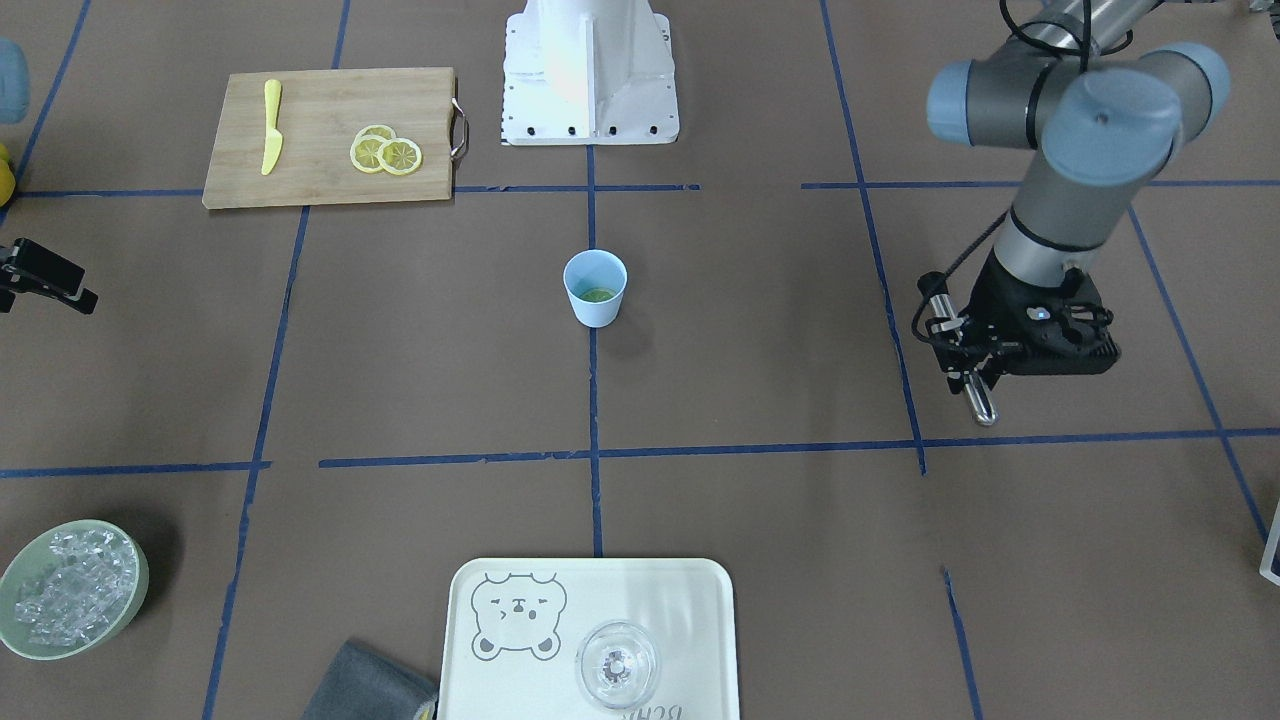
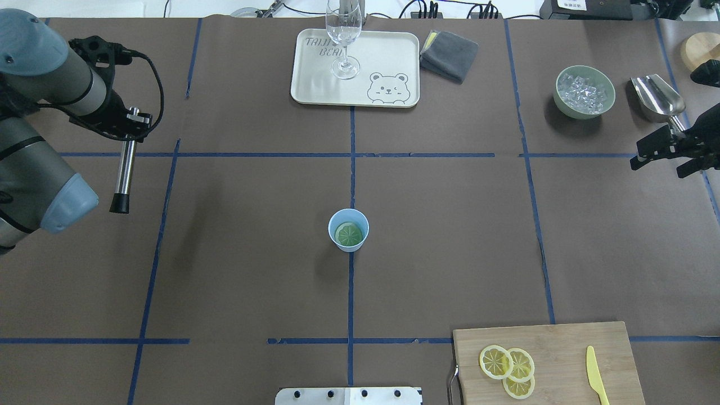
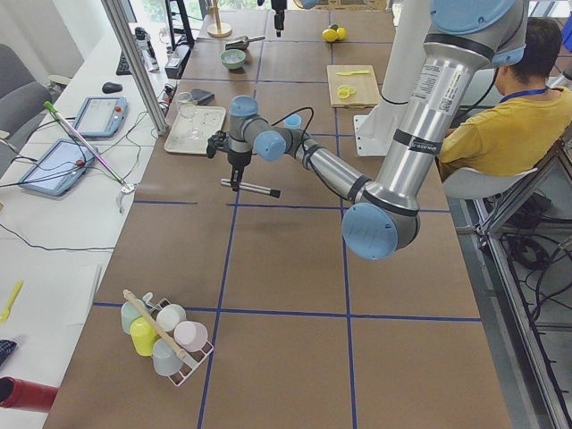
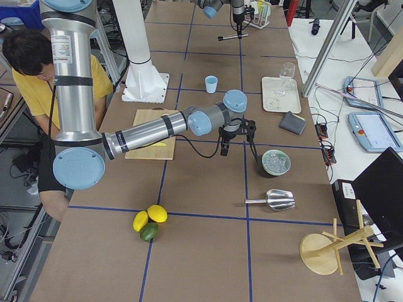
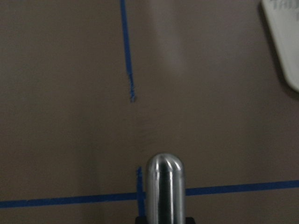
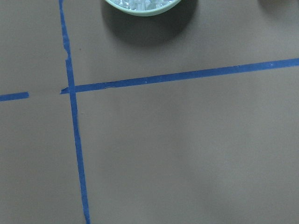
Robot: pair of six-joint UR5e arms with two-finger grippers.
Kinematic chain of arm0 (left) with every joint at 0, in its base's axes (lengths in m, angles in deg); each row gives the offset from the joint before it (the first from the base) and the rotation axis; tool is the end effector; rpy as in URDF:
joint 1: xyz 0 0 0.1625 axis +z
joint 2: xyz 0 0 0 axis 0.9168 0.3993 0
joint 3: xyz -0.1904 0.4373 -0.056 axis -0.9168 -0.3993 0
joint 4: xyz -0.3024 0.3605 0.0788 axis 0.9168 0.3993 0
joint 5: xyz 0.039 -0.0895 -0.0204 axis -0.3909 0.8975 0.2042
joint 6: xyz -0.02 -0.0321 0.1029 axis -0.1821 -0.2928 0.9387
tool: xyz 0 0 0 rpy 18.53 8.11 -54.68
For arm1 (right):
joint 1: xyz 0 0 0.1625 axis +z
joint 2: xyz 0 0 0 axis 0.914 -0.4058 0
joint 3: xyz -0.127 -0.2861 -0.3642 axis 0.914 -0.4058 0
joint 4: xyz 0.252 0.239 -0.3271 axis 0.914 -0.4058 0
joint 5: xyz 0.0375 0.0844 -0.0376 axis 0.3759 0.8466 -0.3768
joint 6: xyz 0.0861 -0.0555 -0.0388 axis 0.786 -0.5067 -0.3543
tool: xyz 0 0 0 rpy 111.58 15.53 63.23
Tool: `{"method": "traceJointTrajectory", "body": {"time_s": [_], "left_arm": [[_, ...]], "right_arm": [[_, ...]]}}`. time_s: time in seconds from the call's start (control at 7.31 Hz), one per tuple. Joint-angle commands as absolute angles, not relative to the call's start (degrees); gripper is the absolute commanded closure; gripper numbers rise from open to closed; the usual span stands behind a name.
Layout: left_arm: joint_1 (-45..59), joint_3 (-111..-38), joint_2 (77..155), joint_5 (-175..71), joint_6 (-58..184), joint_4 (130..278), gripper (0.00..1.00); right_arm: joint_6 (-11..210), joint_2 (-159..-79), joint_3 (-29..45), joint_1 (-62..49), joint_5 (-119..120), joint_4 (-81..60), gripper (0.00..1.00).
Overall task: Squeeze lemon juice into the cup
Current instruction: 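Lower the muddler onto the table at its starting spot with the left gripper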
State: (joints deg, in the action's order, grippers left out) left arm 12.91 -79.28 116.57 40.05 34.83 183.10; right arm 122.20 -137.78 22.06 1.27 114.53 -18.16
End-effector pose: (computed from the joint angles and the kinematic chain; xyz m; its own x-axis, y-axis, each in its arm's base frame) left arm 0.3515 -0.6266 0.4505 0.7987 0.0469 -0.5998 0.0466 0.9891 0.1394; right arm -0.1699 -0.5449 0.5233 0.6211 0.1188 0.7747 -0.0537 0.9926 -0.1091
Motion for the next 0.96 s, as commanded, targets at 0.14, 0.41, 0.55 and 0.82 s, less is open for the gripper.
{"method": "traceJointTrajectory", "body": {"time_s": [0.14, 0.41, 0.55, 0.82], "left_arm": [[11.0, -73.0, 112.5, 45.6, 43.3, 182.2, 1.0], [11.3, -71.4, 109.9, 48.4, 43.4, 183.4, 1.0], [11.2, -71.0, 107.8, 49.4, 43.4, 185.7, 1.0], [11.3, -70.8, 105.8, 49.4, 43.2, 190.4, 1.0]], "right_arm": [[125.3, -137.6, 22.7, 1.3, 114.5, -18.1, 0.0], [125.6, -137.7, 22.9, 1.3, 114.5, -18.1, 0.0], [125.6, -137.7, 23.0, 1.2, 114.5, -18.1, 0.0], [126.2, -137.6, 24.0, 1.3, 114.5, -18.1, 0.0]]}}
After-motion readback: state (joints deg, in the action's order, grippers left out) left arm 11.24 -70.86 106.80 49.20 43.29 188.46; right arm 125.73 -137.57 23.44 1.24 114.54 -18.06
